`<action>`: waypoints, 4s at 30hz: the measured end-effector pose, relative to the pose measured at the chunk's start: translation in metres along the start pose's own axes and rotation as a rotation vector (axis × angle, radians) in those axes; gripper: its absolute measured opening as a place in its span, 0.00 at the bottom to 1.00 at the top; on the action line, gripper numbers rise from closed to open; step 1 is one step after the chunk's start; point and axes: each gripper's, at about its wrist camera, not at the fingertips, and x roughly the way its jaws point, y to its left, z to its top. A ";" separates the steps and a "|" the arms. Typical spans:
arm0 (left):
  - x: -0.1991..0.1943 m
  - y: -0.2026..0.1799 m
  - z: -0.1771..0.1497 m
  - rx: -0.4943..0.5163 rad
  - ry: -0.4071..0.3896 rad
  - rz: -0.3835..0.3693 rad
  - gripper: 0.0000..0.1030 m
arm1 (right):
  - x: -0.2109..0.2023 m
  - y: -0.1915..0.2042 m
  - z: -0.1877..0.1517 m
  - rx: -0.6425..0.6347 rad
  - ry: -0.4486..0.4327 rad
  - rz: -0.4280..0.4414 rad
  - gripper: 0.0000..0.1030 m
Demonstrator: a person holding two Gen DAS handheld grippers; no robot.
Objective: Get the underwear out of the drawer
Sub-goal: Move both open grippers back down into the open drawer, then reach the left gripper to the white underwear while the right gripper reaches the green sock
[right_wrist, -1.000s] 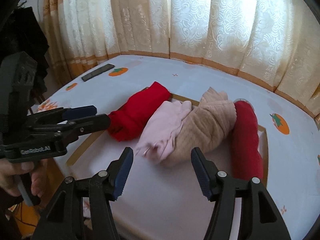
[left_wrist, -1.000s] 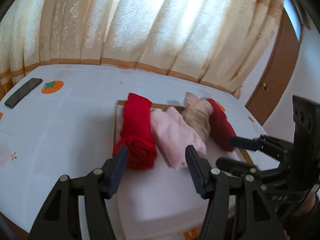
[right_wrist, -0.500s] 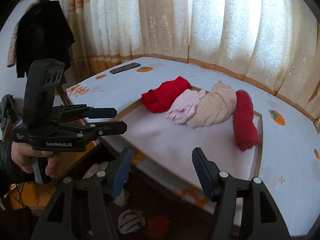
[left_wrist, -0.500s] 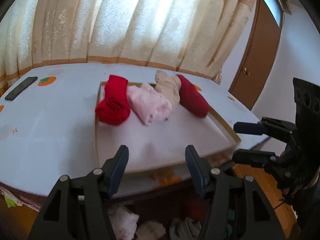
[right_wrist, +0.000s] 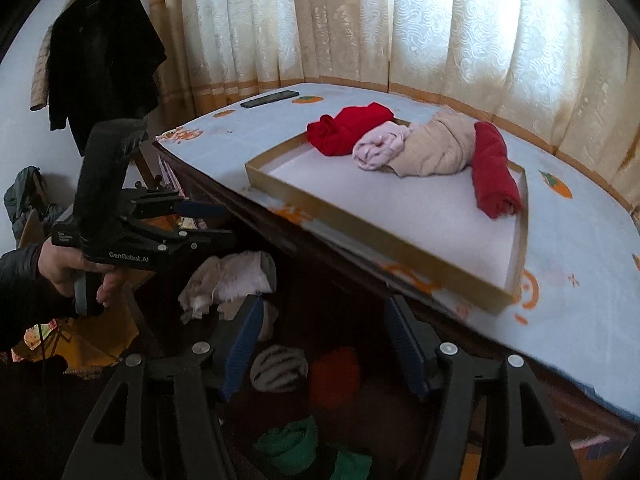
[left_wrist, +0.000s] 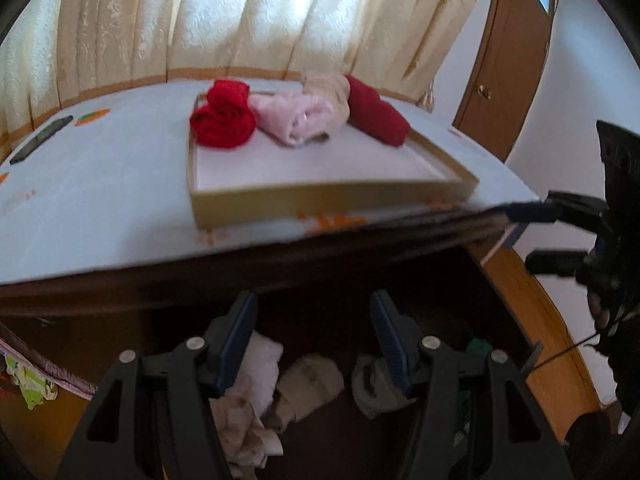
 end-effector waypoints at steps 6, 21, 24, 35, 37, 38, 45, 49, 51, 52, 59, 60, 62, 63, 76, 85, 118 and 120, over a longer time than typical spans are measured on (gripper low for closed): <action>0.002 -0.001 -0.015 0.016 0.037 0.010 0.57 | -0.007 -0.002 -0.021 -0.008 0.036 -0.009 0.64; 0.014 -0.001 -0.046 0.103 0.206 0.020 0.58 | -0.008 -0.021 -0.075 -0.049 0.194 -0.057 0.64; 0.020 0.002 -0.051 0.134 0.266 0.029 0.58 | -0.009 -0.020 -0.083 -0.093 0.242 -0.055 0.64; 0.046 0.016 -0.053 0.203 0.359 0.119 0.58 | 0.008 -0.021 -0.098 -0.202 0.347 -0.042 0.64; 0.047 0.019 -0.051 0.206 0.363 0.127 0.58 | 0.002 -0.022 -0.102 -0.229 0.371 -0.030 0.64; 0.048 0.020 -0.051 0.208 0.367 0.130 0.58 | -0.004 -0.022 -0.103 -0.245 0.373 -0.023 0.64; 0.060 0.018 -0.053 0.233 0.385 0.156 0.58 | -0.027 -0.026 -0.107 -0.246 0.361 0.014 0.64; 0.064 0.019 -0.053 0.257 0.399 0.184 0.58 | -0.028 -0.028 -0.104 -0.215 0.348 0.060 0.64; 0.067 0.025 -0.054 0.241 0.400 0.187 0.58 | -0.032 -0.032 -0.099 -0.169 0.311 0.120 0.64; 0.069 0.027 -0.054 0.226 0.404 0.184 0.58 | -0.032 -0.035 -0.097 -0.147 0.296 0.130 0.64; 0.076 0.023 -0.056 0.266 0.430 0.222 0.58 | 0.009 -0.050 -0.096 -0.089 0.327 0.049 0.64; 0.077 0.024 -0.056 0.262 0.436 0.222 0.58 | 0.015 -0.049 -0.096 -0.103 0.334 0.048 0.64; 0.082 0.021 -0.054 0.261 0.441 0.221 0.58 | 0.026 -0.046 -0.094 -0.137 0.348 0.051 0.64; 0.084 0.020 -0.053 0.263 0.445 0.219 0.58 | 0.032 -0.044 -0.092 -0.154 0.357 0.060 0.64; 0.105 0.018 -0.045 0.305 0.480 0.195 0.58 | 0.098 -0.026 -0.107 -0.426 0.617 0.098 0.64; 0.121 0.018 -0.041 0.318 0.502 0.171 0.64 | 0.122 -0.021 -0.105 -0.451 0.742 0.268 0.63; 0.128 0.009 -0.044 0.346 0.527 0.160 0.77 | 0.140 -0.013 -0.091 -0.457 0.666 0.148 0.34; 0.128 0.012 -0.045 0.348 0.528 0.159 0.77 | 0.142 -0.026 -0.084 -0.419 0.650 0.093 0.34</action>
